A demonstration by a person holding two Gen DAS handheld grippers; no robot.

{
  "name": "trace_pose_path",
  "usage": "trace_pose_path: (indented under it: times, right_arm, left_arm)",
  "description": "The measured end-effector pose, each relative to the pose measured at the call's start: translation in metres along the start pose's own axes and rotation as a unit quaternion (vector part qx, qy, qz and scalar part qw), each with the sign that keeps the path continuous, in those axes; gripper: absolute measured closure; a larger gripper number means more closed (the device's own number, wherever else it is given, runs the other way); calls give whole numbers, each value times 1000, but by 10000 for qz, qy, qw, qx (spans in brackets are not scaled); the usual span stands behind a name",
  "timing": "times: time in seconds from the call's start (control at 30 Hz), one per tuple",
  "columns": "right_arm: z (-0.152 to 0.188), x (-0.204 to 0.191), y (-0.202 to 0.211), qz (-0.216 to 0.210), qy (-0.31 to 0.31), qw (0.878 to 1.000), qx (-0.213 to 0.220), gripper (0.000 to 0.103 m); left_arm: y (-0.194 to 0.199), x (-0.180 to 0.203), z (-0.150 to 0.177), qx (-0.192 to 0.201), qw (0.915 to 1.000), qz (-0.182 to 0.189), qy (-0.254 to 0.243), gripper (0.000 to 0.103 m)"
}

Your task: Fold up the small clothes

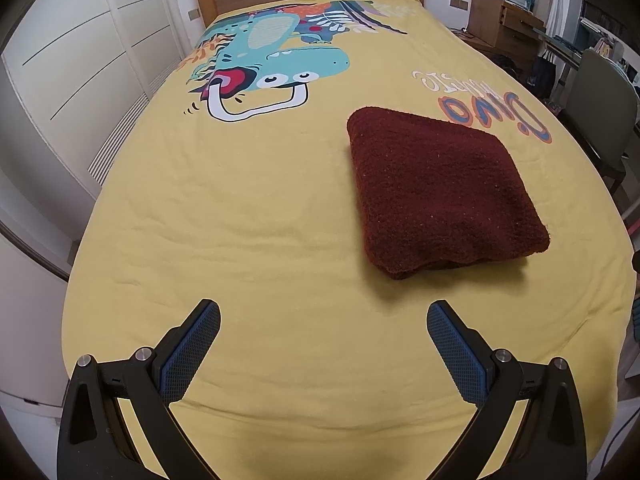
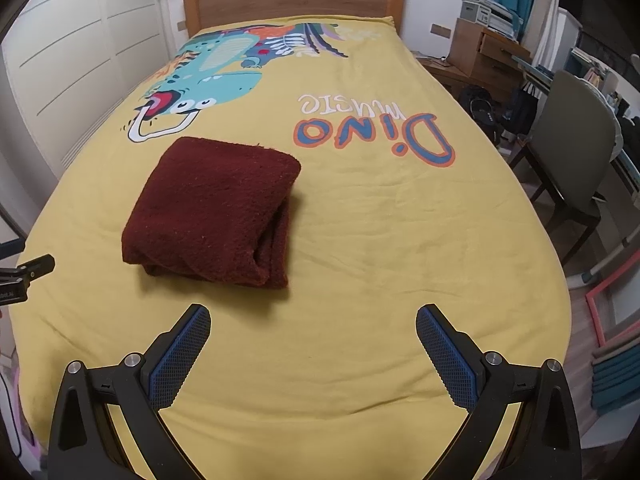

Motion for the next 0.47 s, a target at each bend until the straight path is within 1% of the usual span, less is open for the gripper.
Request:
trace_pose_path:
  times: [0.33, 0.47]
  right_arm:
    - [2, 0, -3, 3, -2, 10000, -50, 0]
    - [3, 1, -5, -22, -4, 10000, -74, 0]
  left_arm:
    - [-1, 0, 0, -25, 9999, 91, 61, 1]
    - [-2, 0, 0, -50, 10000, 71, 48, 1]
Point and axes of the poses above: each gripper's, at about its wrist camera, not at the fingertips, and y roughly against the way its jaws point, x to its right, z to its underside, the point moved 4 cm from there along -y, roughly the way its jaws point, and after that the axes turned 15 degrees about y, right-handed, at the moved point
